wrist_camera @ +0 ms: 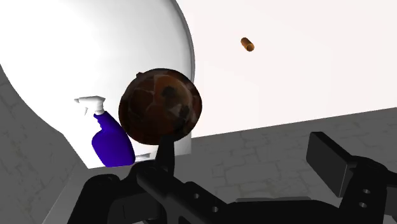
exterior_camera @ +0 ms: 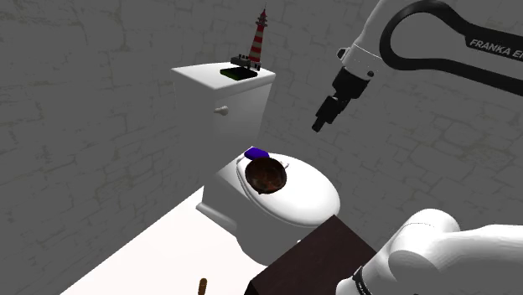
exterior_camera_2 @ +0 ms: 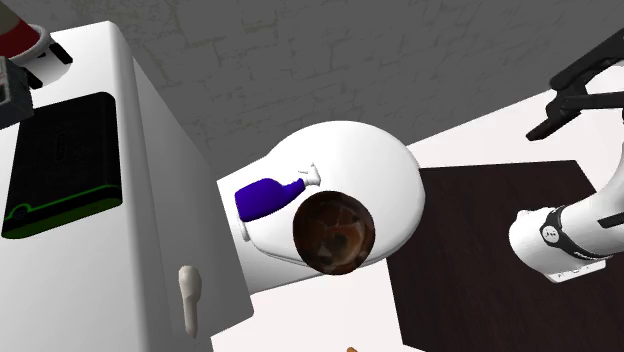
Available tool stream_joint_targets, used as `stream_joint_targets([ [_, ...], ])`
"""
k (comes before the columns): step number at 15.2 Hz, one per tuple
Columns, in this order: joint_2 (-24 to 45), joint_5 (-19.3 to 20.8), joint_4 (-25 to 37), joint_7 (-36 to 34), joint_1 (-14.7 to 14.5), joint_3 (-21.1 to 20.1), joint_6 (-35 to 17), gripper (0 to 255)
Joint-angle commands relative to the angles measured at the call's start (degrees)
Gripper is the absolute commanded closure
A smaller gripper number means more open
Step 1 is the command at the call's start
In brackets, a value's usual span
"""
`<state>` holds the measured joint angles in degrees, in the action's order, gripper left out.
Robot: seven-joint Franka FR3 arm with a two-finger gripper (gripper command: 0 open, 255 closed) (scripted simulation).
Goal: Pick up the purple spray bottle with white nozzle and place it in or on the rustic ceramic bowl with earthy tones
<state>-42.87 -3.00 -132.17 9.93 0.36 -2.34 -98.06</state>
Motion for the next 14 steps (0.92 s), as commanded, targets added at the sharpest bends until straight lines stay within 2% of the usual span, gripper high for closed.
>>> stream_joint_targets([
  [1,0.0,0.0,0.0,0.0,0.0,0.0,0.0,0],
  [7,10.3,1.2,0.1,3.4,1.1,2.7,-7.4,0],
  [14,24.1,1.7,3.4,7.2,2.2,5.5,-14.8,0],
])
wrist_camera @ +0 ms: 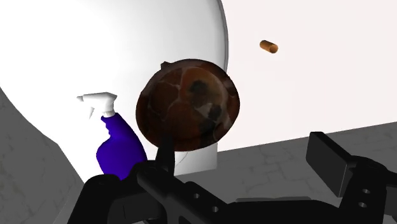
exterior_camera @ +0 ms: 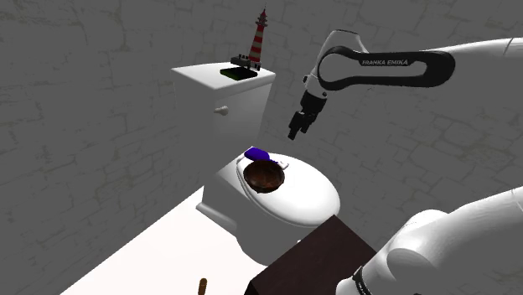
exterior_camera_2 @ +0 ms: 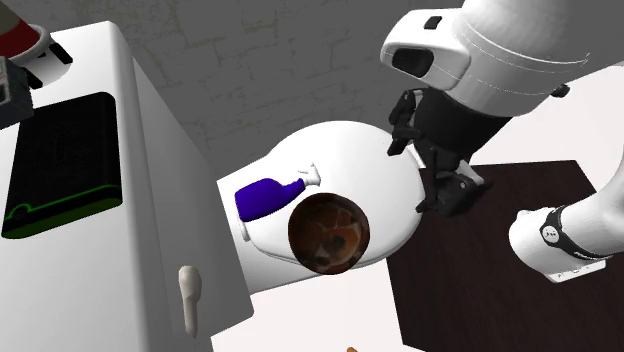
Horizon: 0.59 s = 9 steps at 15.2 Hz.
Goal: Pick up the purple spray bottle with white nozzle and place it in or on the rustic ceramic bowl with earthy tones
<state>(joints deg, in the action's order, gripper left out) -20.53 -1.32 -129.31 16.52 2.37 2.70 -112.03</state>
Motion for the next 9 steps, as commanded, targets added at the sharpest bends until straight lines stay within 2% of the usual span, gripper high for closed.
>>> stream_joint_targets([
  [1,3.8,0.0,1.2,1.2,0.3,0.8,-1.7,0],
  [9,20.9,-0.9,9.4,5.6,1.6,3.2,-7.0,0],
])
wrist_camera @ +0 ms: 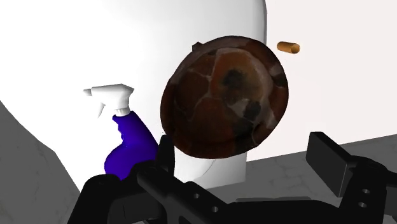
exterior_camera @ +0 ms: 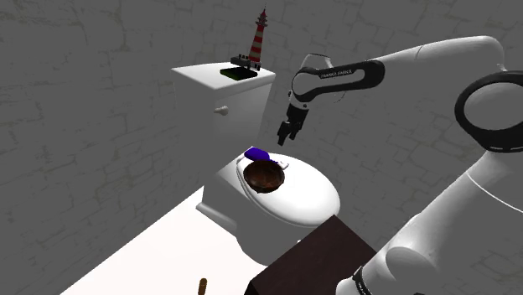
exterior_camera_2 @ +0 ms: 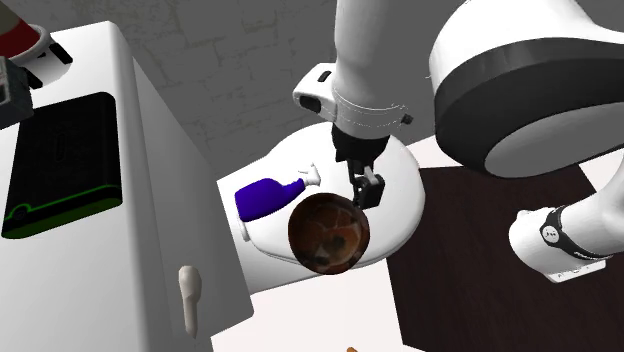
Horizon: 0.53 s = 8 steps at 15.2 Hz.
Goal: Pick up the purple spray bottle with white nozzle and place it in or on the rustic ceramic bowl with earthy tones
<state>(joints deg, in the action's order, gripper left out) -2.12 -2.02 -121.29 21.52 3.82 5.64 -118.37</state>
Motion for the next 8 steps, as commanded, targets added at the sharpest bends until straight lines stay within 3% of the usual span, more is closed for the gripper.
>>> stream_joint_targets([
  [1,4.7,-0.4,2.7,1.1,0.4,0.5,-1.1,0],
  [8,20.4,-2.0,13.8,4.5,2.3,1.3,-2.5,0],
])
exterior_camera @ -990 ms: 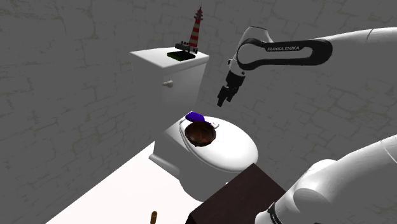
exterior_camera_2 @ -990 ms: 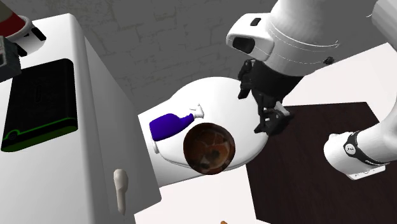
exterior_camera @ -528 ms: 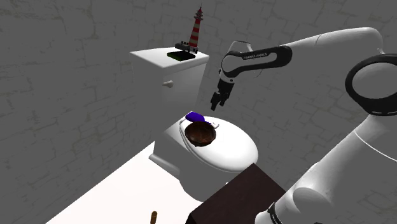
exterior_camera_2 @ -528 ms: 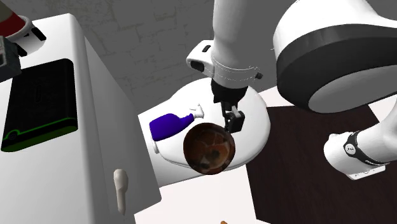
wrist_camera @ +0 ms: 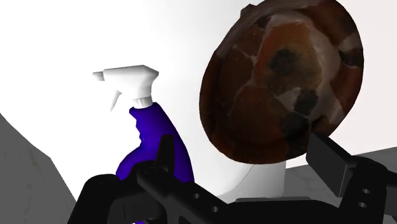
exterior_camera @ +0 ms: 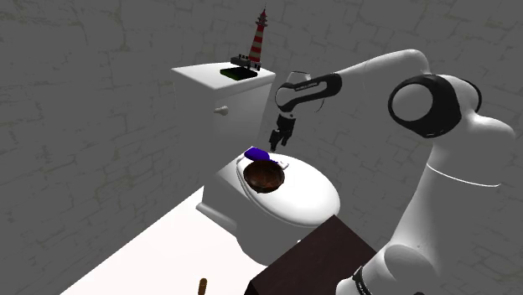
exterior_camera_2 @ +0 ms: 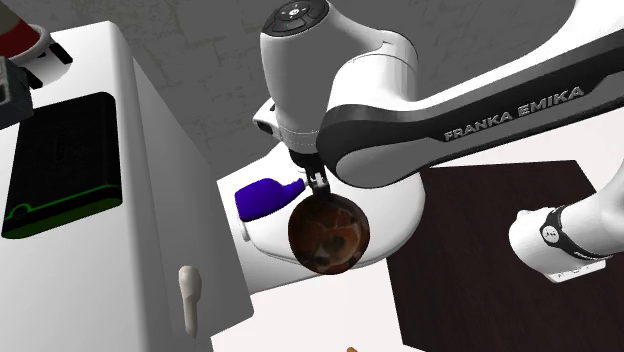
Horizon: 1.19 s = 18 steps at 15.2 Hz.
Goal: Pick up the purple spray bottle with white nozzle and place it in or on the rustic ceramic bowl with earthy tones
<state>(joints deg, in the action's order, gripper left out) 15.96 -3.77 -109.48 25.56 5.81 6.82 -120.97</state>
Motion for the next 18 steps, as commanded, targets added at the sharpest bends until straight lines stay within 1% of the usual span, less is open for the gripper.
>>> stream_joint_targets([
  [1,4.6,-0.4,3.9,0.8,0.6,0.1,0.2,0],
  [6,16.4,-1.2,14.5,2.5,2.4,0.1,1.4,0],
  [10,26.3,-1.5,25.0,3.4,3.9,0.0,3.7,0],
  [11,26.8,-1.5,25.6,3.4,4.0,0.0,3.8,0],
  [18,29.3,-1.9,23.6,3.6,4.0,-0.3,-0.7,0],
])
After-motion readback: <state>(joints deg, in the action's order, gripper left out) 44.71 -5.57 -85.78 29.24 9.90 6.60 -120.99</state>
